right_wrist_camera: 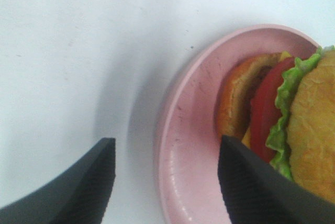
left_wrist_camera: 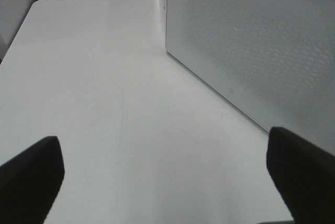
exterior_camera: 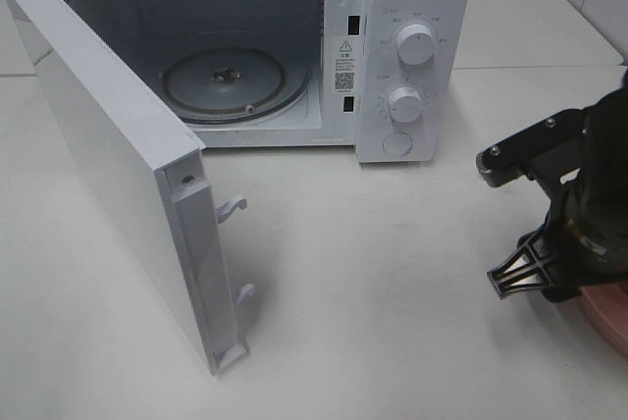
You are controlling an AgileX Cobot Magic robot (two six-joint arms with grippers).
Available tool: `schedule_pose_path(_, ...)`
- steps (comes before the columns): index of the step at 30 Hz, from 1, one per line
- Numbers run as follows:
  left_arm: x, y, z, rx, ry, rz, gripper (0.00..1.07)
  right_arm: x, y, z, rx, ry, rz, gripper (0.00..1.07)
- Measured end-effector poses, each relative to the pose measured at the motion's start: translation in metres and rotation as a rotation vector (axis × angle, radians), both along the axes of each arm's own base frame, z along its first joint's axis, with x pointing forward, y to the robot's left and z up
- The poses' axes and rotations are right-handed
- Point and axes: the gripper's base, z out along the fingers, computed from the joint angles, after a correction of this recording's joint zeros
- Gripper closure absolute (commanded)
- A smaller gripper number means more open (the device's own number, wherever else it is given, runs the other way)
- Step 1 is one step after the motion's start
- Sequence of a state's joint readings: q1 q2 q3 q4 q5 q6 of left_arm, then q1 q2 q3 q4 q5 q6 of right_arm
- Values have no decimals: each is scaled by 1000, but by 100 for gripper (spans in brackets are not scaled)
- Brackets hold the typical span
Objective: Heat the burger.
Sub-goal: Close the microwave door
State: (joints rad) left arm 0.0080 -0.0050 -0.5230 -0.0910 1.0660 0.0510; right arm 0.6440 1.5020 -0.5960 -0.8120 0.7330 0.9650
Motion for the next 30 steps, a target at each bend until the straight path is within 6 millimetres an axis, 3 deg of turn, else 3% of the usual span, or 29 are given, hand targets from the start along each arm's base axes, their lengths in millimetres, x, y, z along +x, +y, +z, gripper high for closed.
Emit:
schedule_pose_path(4,0,0,0,0,0,0,9,-7,4,19,119,-9,37,35)
schedule_pose_path(5,0,0,0,0,0,0,9,-12,6,29,178,-15,78,28)
schedule_pose_path(8,0,0,0,0,0,0,9,-21,5,44,240,-19,146,24)
schedule_pose_path(18,0,0,0,0,0,0,9,-50,-5,71,302,34,263,26)
schedule_pose_path(30,0,0,0,0,0,0,9,-99,-41,105,303,23,300,27)
